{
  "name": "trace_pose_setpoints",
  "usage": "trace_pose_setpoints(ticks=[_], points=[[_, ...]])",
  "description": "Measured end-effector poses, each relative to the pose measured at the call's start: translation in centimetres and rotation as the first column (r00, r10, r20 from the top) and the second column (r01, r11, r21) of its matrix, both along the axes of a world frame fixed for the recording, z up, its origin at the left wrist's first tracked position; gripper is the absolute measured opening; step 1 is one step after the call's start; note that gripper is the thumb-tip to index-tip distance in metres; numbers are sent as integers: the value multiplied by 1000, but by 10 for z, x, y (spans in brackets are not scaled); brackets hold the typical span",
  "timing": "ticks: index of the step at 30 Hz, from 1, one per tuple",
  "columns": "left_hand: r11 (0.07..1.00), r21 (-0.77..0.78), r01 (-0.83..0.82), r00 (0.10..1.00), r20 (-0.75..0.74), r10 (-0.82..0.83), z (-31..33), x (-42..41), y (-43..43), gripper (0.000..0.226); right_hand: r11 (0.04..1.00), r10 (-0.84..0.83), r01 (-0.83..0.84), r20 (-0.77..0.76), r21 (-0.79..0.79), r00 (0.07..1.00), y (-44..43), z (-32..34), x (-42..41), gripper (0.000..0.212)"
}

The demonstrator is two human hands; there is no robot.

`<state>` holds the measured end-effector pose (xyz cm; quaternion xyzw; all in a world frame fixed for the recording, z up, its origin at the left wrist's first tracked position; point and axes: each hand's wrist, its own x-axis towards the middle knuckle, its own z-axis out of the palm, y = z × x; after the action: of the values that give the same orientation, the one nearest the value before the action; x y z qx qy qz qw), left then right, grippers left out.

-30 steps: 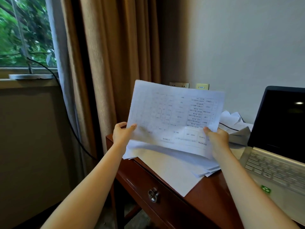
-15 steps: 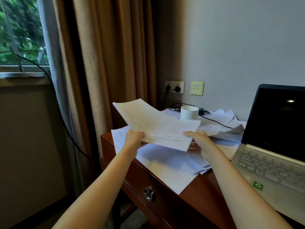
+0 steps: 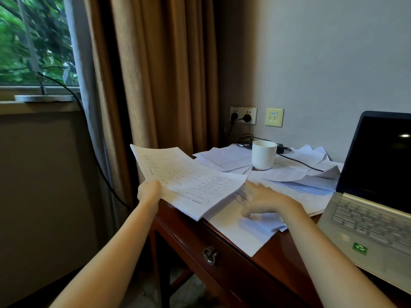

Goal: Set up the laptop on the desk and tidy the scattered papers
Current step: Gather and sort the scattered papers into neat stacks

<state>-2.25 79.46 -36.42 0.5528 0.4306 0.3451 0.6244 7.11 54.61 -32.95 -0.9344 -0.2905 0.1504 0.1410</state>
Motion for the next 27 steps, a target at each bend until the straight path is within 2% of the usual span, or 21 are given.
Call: trace_pose_setpoints(ticks=[3, 5, 7, 12, 18, 27], points=[[999, -10, 39, 999, -37, -39, -2, -7, 3, 31, 1000, -30, 29, 12, 10, 999, -3, 5, -7, 67], [998, -14, 65, 996, -61, -66, -3, -11, 2, 31, 998, -36, 41, 121, -44, 992, 0, 3, -13, 44], [997, -13, 74, 995, -65, -74, -2, -13, 0, 32, 993, -16, 46, 258, -109, 966, 4, 1, -20, 33], [998, 12, 62, 992, -114, -61, -2, -18, 6, 31, 984, -16, 72, 324, -160, 946, 4, 4, -22, 32], [998, 31, 61, 989, -136, -56, -5, -21, 11, 34, 978, -18, 120, 505, -171, 863, 6, 8, -24, 25], [988, 33, 152, 945, -298, -135, 9, -19, 1, 36, 967, -228, 251, 589, 44, 775, -1, 18, -16, 20]])
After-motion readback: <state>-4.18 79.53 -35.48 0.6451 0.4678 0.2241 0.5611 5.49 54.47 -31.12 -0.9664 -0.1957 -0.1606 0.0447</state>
